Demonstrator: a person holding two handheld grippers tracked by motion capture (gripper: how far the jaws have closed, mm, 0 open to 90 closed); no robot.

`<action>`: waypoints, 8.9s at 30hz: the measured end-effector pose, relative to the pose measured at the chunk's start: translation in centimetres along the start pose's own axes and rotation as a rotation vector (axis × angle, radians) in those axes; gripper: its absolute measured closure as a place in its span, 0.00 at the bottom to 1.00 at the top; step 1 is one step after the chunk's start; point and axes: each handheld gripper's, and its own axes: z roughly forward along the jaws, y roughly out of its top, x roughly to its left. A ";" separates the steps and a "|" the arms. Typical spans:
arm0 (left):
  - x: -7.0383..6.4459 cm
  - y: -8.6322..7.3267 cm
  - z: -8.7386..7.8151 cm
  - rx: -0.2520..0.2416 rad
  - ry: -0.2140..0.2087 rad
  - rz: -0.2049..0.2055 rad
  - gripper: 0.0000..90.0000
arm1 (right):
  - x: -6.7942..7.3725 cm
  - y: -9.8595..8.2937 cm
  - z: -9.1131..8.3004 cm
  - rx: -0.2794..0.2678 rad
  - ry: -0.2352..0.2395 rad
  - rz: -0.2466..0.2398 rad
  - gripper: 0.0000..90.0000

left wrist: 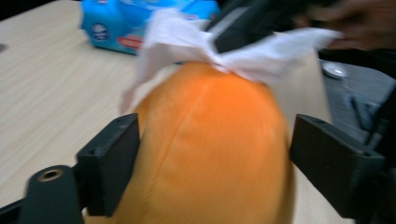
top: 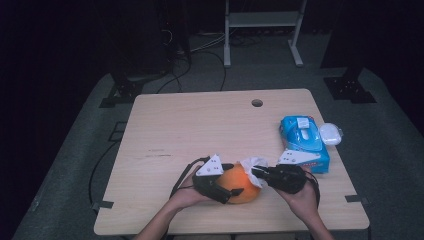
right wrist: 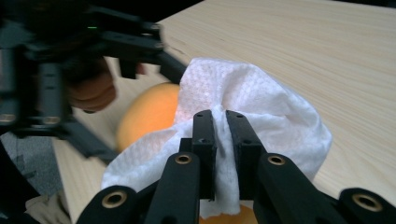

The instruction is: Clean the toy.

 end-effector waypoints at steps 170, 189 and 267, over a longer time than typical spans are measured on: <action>1.2 -0.3 -1.0 -0.038 0.052 -0.064 0.26 | 0.6 0.5 -0.5 -0.037 0.012 -0.025 0.91; 0.0 -0.6 0.4 -0.001 0.046 -0.018 0.32 | 2.7 1.2 -0.1 -0.045 0.036 -0.097 0.91; 0.0 -0.4 0.8 -0.057 0.110 -0.087 0.33 | 1.1 1.0 -1.0 -0.030 0.004 -0.060 0.92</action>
